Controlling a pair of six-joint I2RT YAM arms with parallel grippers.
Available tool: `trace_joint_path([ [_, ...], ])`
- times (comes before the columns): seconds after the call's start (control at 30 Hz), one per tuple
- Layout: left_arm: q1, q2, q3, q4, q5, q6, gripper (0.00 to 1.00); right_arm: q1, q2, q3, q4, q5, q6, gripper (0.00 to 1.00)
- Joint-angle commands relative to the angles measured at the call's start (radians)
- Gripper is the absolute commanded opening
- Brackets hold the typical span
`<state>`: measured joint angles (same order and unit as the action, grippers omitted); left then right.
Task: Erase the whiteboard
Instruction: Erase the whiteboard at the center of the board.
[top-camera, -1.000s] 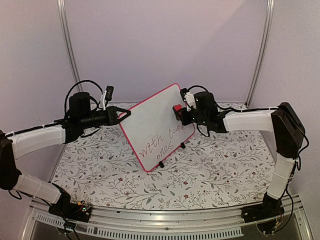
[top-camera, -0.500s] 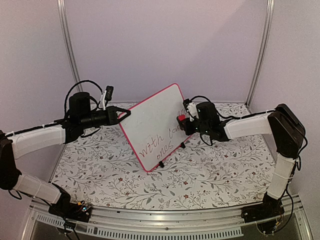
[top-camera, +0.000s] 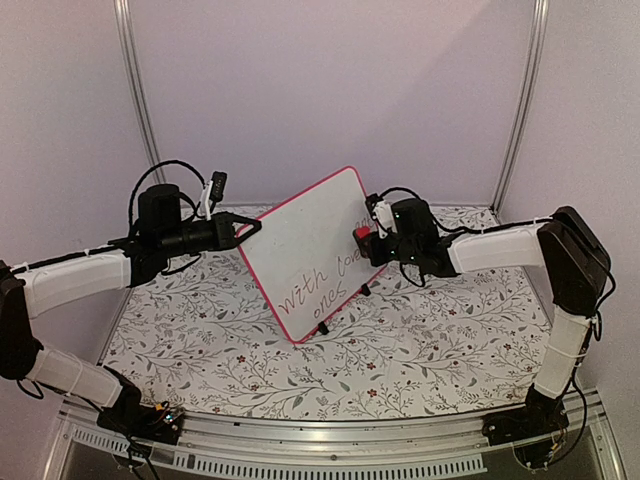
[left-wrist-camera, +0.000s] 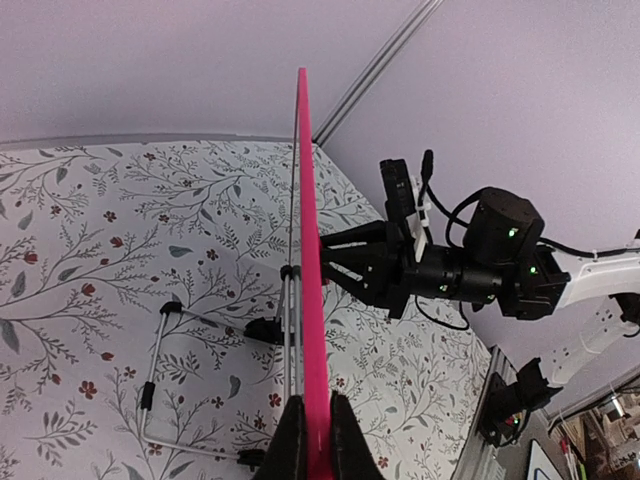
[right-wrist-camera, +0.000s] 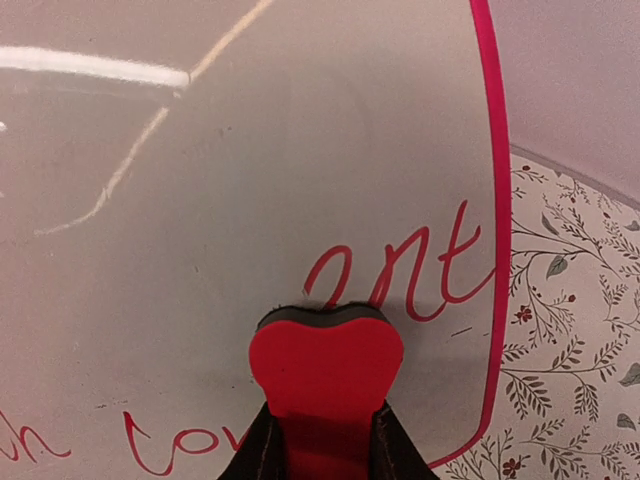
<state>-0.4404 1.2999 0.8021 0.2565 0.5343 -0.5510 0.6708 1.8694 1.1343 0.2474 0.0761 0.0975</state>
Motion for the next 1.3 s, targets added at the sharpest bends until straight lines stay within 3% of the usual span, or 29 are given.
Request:
trace_joint_path([
  [0.0, -0.022, -0.033, 0.0, 0.044, 0.123, -0.01, 0.0, -0.013, 0.022, 0.09, -0.036, 0.007, -0.003, 0.23],
  [0.3, -0.021, -0.036, -0.001, 0.042, 0.122, -0.009, 0.0, -0.025, 0.036, 0.129, -0.053, -0.005, -0.008, 0.23],
  [0.83, -0.022, -0.032, 0.0, 0.044, 0.124, -0.012, 0.0, -0.025, 0.005, -0.054, 0.008, -0.03, 0.018, 0.23],
  [1.27, -0.021, -0.032, -0.001, 0.044, 0.123, -0.011, 0.0, -0.014, 0.016, 0.06, -0.029, -0.008, -0.014, 0.23],
])
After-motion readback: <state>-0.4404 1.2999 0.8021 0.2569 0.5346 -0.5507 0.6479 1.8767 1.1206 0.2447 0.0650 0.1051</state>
